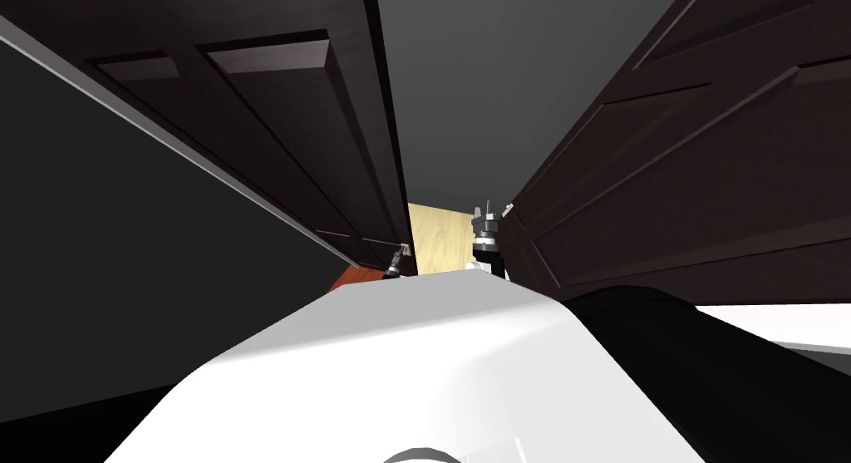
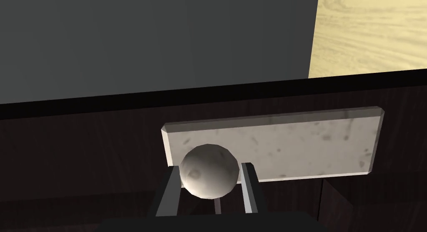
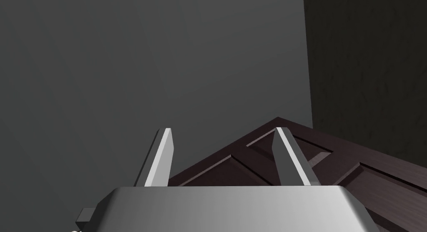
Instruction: Push the door open
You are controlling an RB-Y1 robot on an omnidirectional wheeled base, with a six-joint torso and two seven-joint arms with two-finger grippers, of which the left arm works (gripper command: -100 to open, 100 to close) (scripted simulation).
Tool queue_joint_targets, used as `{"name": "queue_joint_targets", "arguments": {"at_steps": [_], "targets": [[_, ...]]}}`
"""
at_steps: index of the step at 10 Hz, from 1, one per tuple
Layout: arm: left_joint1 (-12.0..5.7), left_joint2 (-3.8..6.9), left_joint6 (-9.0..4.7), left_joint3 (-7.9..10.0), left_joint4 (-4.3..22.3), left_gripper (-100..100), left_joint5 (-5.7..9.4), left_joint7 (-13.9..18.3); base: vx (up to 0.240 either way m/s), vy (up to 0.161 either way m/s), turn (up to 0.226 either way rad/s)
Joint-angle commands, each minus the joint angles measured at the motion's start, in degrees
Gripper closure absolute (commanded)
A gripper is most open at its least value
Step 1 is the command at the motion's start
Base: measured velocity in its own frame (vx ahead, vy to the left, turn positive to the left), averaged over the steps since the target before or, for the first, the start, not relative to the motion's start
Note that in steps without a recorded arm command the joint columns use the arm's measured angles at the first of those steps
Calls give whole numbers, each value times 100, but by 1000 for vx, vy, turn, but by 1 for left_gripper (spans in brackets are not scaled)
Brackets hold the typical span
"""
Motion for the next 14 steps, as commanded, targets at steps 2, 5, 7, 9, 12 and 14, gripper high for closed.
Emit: {"name": "queue_joint_targets", "arguments": {"at_steps": [2,5,7,9,12,14], "targets": [[-154,19,-77,264,146,100,91,-65,164,-101,61],[-199,-1,-112,275,234,-100,104,-55,-14,-46,65],[-164,-8,-89,254,174,-100,108,-45,-191,7,24],[-126,-27,-65,233,110,-100,111,-35,-213,3,45],[-104,-52,-52,219,73,-100,114,-27,-178,7,27],[-121,-49,-71,242,106,-100,121,-38,135,-27,-24]]}}
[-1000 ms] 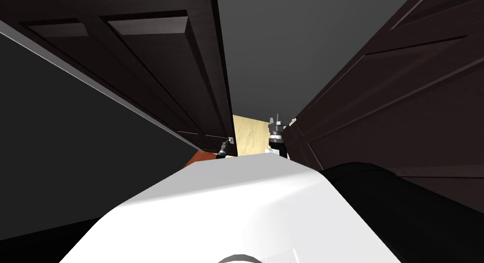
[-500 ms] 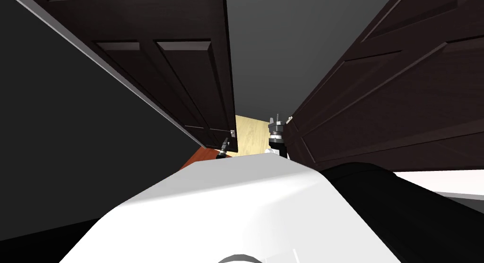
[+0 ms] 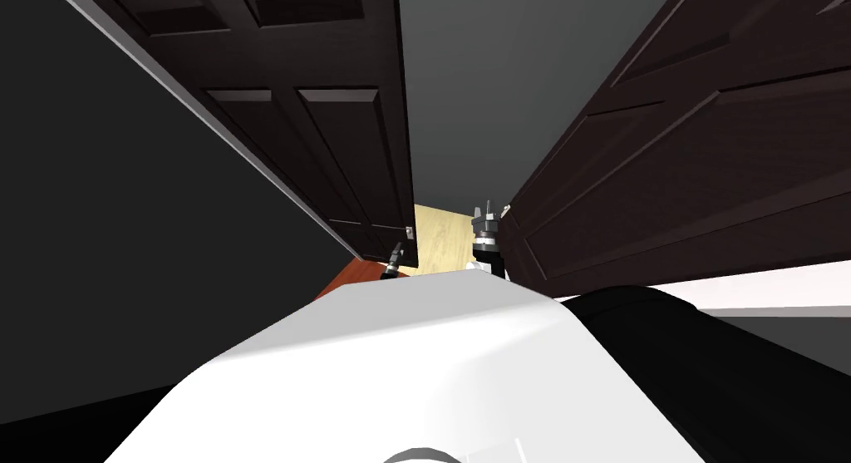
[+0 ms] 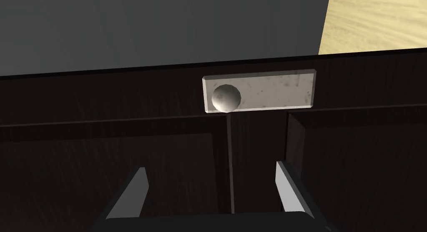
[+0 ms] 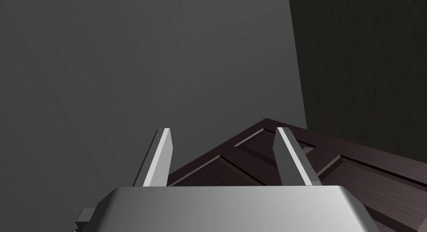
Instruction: Push the door open
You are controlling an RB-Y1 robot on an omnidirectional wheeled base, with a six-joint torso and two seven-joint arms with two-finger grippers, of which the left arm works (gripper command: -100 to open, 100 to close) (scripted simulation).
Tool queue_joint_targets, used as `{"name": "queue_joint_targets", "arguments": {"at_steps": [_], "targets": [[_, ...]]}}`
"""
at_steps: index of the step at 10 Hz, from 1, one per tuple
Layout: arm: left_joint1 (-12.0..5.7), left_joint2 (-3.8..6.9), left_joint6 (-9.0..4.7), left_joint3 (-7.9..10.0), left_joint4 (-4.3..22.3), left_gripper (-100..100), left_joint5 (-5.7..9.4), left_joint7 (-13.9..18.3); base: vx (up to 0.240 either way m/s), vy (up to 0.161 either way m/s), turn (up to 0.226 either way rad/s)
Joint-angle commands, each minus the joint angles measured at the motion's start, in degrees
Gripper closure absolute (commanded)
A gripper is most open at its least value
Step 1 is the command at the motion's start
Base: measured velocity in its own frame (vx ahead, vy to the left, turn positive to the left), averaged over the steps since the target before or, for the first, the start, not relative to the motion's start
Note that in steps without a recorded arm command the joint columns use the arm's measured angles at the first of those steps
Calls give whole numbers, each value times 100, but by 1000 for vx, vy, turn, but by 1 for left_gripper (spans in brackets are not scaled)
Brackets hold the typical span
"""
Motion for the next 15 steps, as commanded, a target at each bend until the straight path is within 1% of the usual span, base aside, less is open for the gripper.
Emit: {"name": "queue_joint_targets", "arguments": {"at_steps": [1,5,7,8,9,14,15], "targets": [[-22,-5,-14,22,24,-100,5,-14,197,-58,-12],[-84,-49,-75,93,126,-100,24,-51,216,-68,-31],[-105,-78,-95,118,160,-100,30,-63,151,-64,-19],[-98,-69,-84,110,146,-100,28,-59,68,-26,7],[-98,-69,-84,110,146,100,28,-59,-16,4,2],[-98,-69,-84,110,146,100,28,-59,-11,4,-4],[-110,-32,-66,190,180,100,57,-85,82,-40,37]]}}
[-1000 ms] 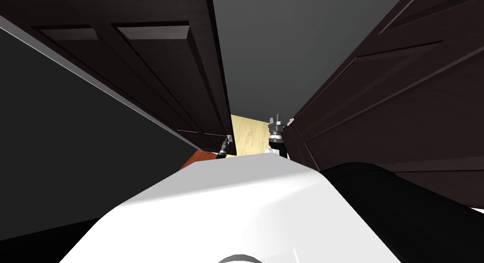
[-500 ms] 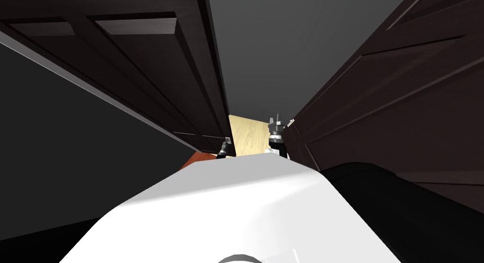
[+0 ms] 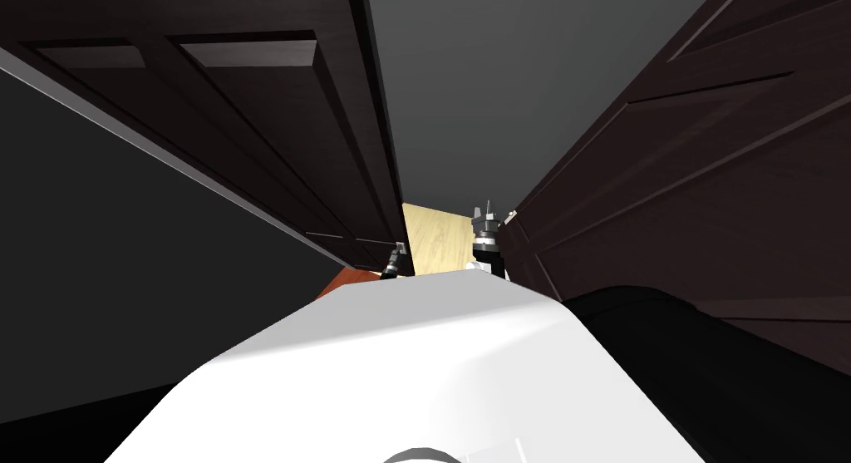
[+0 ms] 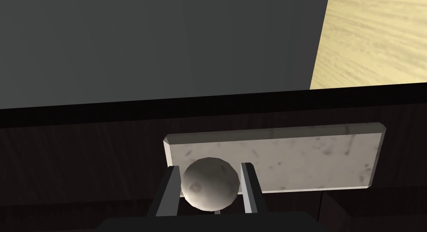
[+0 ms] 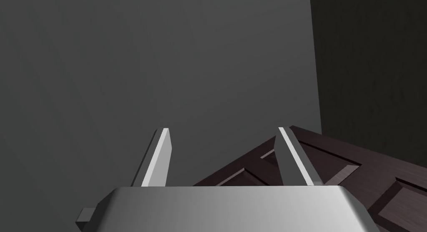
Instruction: Push the door open
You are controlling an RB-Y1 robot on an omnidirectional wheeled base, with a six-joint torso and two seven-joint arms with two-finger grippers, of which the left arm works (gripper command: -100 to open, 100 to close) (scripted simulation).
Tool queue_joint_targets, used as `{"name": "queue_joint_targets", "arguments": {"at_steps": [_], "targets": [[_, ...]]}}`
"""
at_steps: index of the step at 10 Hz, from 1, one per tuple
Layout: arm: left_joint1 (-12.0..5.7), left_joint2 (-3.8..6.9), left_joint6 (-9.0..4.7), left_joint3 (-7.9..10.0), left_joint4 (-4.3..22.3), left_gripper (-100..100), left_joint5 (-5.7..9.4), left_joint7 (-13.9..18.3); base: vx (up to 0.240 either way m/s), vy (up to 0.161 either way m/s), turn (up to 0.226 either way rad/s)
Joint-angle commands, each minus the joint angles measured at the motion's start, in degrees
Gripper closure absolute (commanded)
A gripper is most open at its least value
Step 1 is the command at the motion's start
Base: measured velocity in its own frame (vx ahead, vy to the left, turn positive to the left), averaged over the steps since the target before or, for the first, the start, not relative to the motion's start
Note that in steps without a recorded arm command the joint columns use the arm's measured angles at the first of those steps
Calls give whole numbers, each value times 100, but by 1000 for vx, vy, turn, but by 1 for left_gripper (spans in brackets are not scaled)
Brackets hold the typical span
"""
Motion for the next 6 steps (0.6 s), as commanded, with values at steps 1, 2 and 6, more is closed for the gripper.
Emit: {"name": "queue_joint_targets", "arguments": {"at_steps": [1,2,6], "targets": [[-51,55,-3,108,13,100,42,-20,137,-96,50],[-63,71,-2,157,25,100,60,-34,166,-75,33],[-122,129,3,411,89,100,157,-106,177,-92,45]]}}
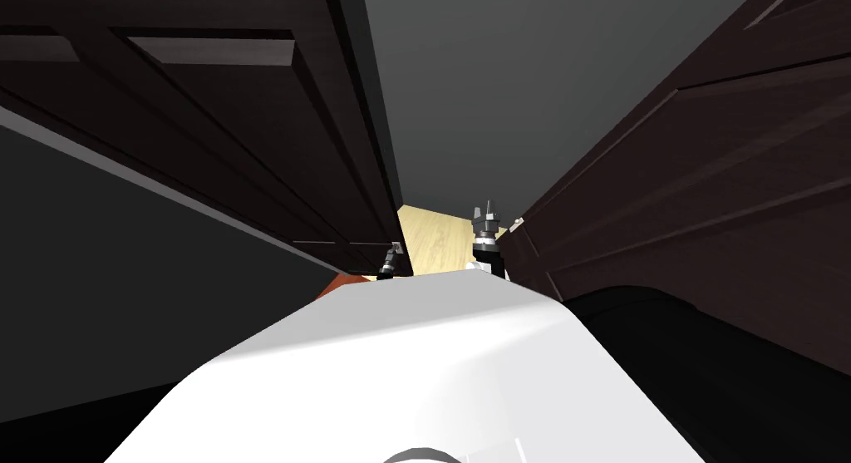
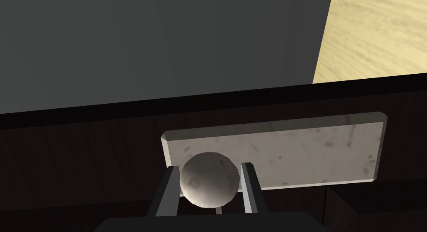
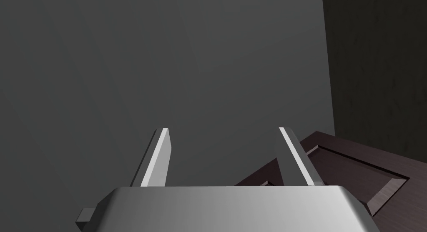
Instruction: Push the door open
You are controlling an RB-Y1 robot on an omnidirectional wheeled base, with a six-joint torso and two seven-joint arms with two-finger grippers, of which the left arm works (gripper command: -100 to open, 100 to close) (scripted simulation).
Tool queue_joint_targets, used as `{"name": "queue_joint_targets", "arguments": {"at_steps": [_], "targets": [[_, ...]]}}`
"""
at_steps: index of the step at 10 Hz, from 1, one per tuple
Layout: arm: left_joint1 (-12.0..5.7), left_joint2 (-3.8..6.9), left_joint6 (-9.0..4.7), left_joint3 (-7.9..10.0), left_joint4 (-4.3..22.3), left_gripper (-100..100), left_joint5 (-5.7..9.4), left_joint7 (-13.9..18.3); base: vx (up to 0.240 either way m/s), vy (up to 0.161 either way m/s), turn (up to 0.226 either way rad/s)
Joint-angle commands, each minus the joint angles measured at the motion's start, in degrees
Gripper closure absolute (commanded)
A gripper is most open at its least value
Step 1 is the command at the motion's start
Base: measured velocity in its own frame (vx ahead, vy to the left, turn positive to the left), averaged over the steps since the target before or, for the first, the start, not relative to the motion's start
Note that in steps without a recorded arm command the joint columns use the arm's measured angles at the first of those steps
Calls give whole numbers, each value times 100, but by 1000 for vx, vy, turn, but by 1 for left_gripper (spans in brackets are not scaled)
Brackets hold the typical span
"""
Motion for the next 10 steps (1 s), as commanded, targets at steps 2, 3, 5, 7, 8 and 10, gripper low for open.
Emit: {"name": "queue_joint_targets", "arguments": {"at_steps": [2,3,5,7,8,10], "targets": [[-69,67,20,234,12,100,88,-52,178,-79,52],[-88,75,22,313,32,100,118,-74,147,-73,51],[-117,79,25,437,63,100,165,-110,154,-91,77],[-147,76,27,564,95,100,214,-146,143,-94,68],[-167,71,29,650,117,100,246,-171,151,-76,83],[-153,52,3,577,134,-100,239,-133,-116,-49,49]]}}
